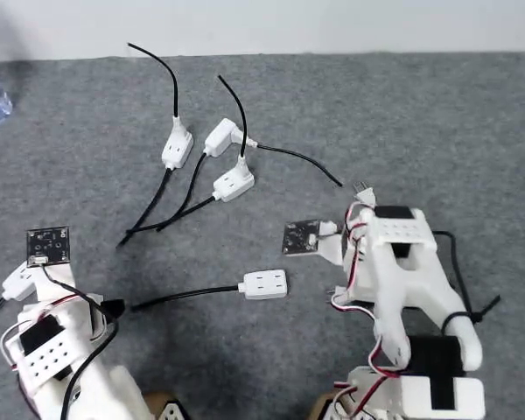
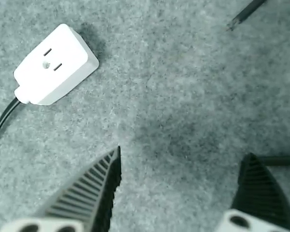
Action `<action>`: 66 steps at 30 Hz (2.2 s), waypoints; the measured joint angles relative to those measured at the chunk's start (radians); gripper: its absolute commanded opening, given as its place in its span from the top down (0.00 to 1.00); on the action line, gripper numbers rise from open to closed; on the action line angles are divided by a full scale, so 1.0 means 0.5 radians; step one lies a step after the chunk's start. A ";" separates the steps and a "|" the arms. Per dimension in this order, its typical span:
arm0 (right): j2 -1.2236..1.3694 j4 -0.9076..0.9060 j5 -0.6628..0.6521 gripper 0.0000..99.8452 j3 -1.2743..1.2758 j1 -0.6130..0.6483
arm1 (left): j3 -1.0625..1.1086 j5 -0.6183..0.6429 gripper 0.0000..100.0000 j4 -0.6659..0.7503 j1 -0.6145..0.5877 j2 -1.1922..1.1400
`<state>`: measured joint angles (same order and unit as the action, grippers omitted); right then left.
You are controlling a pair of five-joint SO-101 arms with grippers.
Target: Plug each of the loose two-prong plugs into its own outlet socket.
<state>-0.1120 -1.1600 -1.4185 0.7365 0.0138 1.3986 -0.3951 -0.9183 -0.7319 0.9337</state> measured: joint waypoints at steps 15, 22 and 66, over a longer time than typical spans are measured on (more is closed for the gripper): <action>-0.028 0.049 0.132 0.74 0.147 0.110 | 0.000 0.000 0.64 0.000 0.000 0.000; -0.025 -0.160 0.144 0.74 0.006 0.144 | 0.000 0.000 0.64 0.000 0.000 0.000; 0.196 -0.150 0.399 0.74 -0.295 0.611 | 0.000 0.000 0.64 0.000 0.000 0.000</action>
<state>-0.0138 -1.2352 -1.2190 0.5892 0.3191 1.3986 -0.3951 -0.9183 -0.7319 0.9337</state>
